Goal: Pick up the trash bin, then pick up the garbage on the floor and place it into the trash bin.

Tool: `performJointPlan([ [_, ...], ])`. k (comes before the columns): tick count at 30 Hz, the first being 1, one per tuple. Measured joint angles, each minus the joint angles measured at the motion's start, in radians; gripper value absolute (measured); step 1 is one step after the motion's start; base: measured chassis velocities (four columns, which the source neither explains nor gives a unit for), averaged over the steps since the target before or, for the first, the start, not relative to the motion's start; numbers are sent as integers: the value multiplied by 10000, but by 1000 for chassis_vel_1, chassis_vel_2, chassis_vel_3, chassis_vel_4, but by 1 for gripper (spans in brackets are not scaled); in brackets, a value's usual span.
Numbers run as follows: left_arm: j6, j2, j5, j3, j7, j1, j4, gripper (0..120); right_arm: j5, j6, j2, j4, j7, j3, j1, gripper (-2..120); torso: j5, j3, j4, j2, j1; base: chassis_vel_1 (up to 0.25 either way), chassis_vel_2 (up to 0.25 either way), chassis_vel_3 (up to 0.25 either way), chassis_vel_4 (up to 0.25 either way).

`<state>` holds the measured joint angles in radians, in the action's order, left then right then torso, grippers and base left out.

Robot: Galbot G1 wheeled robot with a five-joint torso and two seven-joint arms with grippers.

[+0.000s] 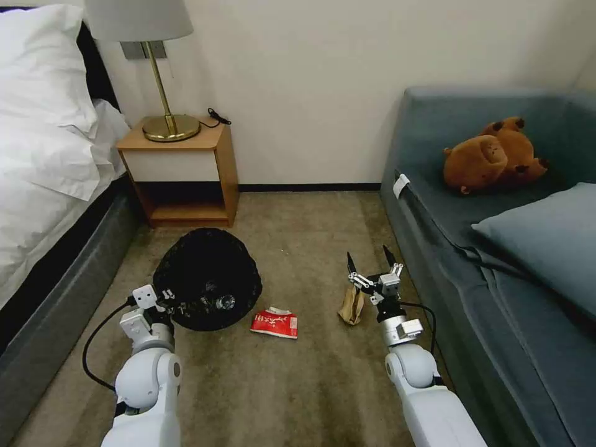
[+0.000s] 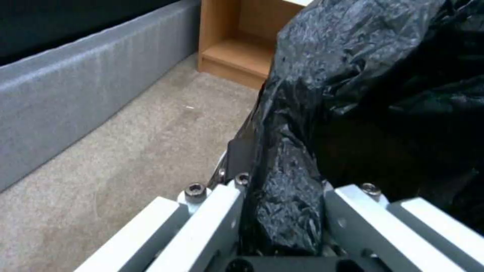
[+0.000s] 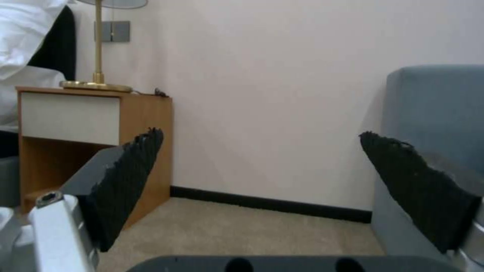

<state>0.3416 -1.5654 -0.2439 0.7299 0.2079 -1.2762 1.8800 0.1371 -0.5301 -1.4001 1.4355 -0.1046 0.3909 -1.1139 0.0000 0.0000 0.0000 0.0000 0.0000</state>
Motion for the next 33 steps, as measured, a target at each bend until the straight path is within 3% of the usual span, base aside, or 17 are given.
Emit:
performJointPlan([
  [33,-38,-12,4,-2,-23,25,-74,2,16,9,-38,-20,3,18,66,99,0,0,0,0,0,-1,1,1,-2],
])
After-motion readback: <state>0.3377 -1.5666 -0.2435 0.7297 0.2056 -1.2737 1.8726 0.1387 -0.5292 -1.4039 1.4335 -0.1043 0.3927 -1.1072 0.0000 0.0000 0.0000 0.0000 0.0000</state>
